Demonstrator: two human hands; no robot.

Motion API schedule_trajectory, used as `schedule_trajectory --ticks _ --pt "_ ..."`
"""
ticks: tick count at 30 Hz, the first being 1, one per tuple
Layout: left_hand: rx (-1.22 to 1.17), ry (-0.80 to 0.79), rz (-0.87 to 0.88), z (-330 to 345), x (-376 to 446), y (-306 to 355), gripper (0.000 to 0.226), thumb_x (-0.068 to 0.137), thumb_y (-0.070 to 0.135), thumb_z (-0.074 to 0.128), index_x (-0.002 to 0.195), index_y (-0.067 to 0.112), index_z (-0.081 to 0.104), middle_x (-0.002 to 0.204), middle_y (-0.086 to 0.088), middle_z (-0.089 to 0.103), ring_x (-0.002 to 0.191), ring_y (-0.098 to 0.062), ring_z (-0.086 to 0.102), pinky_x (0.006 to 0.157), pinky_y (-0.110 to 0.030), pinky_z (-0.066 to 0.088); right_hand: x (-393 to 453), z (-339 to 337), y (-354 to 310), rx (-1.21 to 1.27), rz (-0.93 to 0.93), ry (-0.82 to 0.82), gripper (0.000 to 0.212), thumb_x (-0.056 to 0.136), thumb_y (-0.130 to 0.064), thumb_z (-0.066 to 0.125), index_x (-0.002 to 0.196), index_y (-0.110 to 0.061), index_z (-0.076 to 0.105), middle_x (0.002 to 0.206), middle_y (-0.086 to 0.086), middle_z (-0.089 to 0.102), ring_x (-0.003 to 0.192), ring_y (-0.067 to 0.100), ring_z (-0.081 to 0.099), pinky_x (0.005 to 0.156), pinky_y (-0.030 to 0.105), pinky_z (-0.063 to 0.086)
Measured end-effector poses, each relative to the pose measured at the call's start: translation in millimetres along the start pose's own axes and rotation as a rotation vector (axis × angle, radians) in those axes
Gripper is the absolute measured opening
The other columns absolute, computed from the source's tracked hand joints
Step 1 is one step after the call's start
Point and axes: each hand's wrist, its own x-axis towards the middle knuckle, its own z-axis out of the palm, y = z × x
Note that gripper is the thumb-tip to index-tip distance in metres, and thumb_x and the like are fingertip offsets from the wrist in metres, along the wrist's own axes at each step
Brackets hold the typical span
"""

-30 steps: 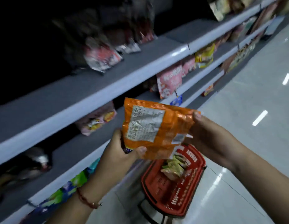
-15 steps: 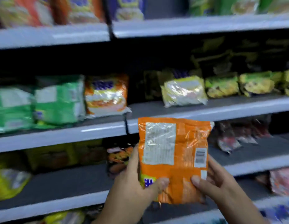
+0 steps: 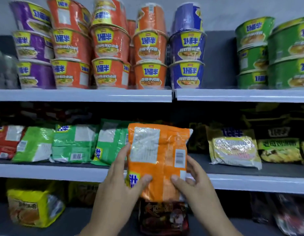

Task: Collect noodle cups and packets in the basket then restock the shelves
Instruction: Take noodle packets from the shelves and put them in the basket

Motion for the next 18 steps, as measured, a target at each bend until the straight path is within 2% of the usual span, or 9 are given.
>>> schedule_trajectory --ticks 2,3,5,6,8,10,14,16,18 --pt "0.095 0.033 0.080 10 27 -9 0.072 0.081 0.067 0.057 0.139 0.062 0.014 0.137 0.023 0.040 0.104 -0.003 0.051 0.078 -0.027 0.046 30 9 0 -0.080 -0.038 -0.013 0.044 0.090 -0.019 0.070 0.123 -0.041 0.052 0.113 -0.015 0.069 0.098 0.005 0.070 0.079 0.031 0.060" --pt "0.156 0.043 0.100 17 44 -15 0.068 0.085 0.064 0.056 0.142 0.053 0.022 0.140 0.017 0.041 0.107 -0.005 0.051 0.080 -0.028 0.047 48 13 2 -0.129 -0.049 -0.018 0.041 0.091 -0.019 0.068 0.122 -0.041 0.052 0.112 -0.015 0.068 0.097 0.002 0.069 0.079 0.027 0.059" --pt "0.267 0.037 0.105 32 78 -25 0.067 0.089 0.060 0.053 0.146 0.040 0.025 0.141 0.006 0.044 0.109 -0.019 0.059 0.081 -0.034 0.051 84 18 6 -0.248 -0.061 -0.027 0.035 0.094 -0.018 0.065 0.115 -0.043 0.052 0.109 -0.016 0.067 0.092 -0.002 0.067 0.075 0.021 0.057" --pt "0.312 0.010 0.086 40 93 -29 0.067 0.091 0.059 0.052 0.147 0.037 0.023 0.140 0.000 0.044 0.105 -0.025 0.061 0.078 -0.035 0.052 99 20 9 -0.304 -0.061 -0.026 0.032 0.094 -0.018 0.064 0.111 -0.044 0.053 0.108 -0.016 0.067 0.091 -0.002 0.067 0.077 0.023 0.058" --pt "0.396 -0.053 0.038 54 116 -33 0.067 0.092 0.058 0.049 0.147 0.031 0.022 0.139 -0.007 0.043 0.095 -0.028 0.063 0.073 -0.036 0.053 124 20 18 -0.416 -0.040 -0.007 0.025 0.095 -0.018 0.062 0.111 -0.037 0.058 0.104 -0.014 0.069 0.089 0.001 0.067 0.084 0.034 0.059" --pt "0.494 -0.083 0.042 67 128 -34 0.067 0.093 0.060 0.047 0.146 0.027 0.024 0.139 -0.012 0.041 0.090 -0.027 0.064 0.071 -0.036 0.056 138 21 28 -0.532 -0.020 0.033 0.026 0.095 -0.018 0.062 0.119 -0.029 0.060 0.100 -0.012 0.069 0.087 0.005 0.068 0.084 0.038 0.059" --pt "0.706 -0.035 0.081 79 132 -41 0.068 0.091 0.065 0.044 0.142 0.021 0.037 0.131 -0.011 0.043 0.110 -0.026 0.052 0.082 -0.035 0.052 141 21 37 -0.590 -0.014 0.082 0.024 0.094 -0.020 0.062 0.118 -0.027 0.060 0.089 -0.013 0.067 0.077 0.008 0.066 0.074 0.032 0.059" --pt "0.798 -0.001 0.112 80 131 -46 0.069 0.090 0.068 0.041 0.139 0.019 0.044 0.131 -0.011 0.043 0.115 -0.026 0.047 0.089 -0.034 0.047 137 19 37 -0.590 0.002 0.077 0.021 0.093 -0.023 0.063 0.114 -0.025 0.059 0.084 -0.011 0.065 0.077 0.009 0.065 0.075 0.034 0.058" --pt "0.790 -0.018 0.120 80 129 -47 0.071 0.091 0.067 0.040 0.141 0.017 0.044 0.133 -0.012 0.042 0.117 -0.027 0.047 0.091 -0.035 0.046 132 14 35 -0.594 0.013 0.064 0.024 0.094 -0.025 0.064 0.116 -0.025 0.056 0.080 -0.011 0.061 0.076 0.011 0.064 0.077 0.035 0.058"
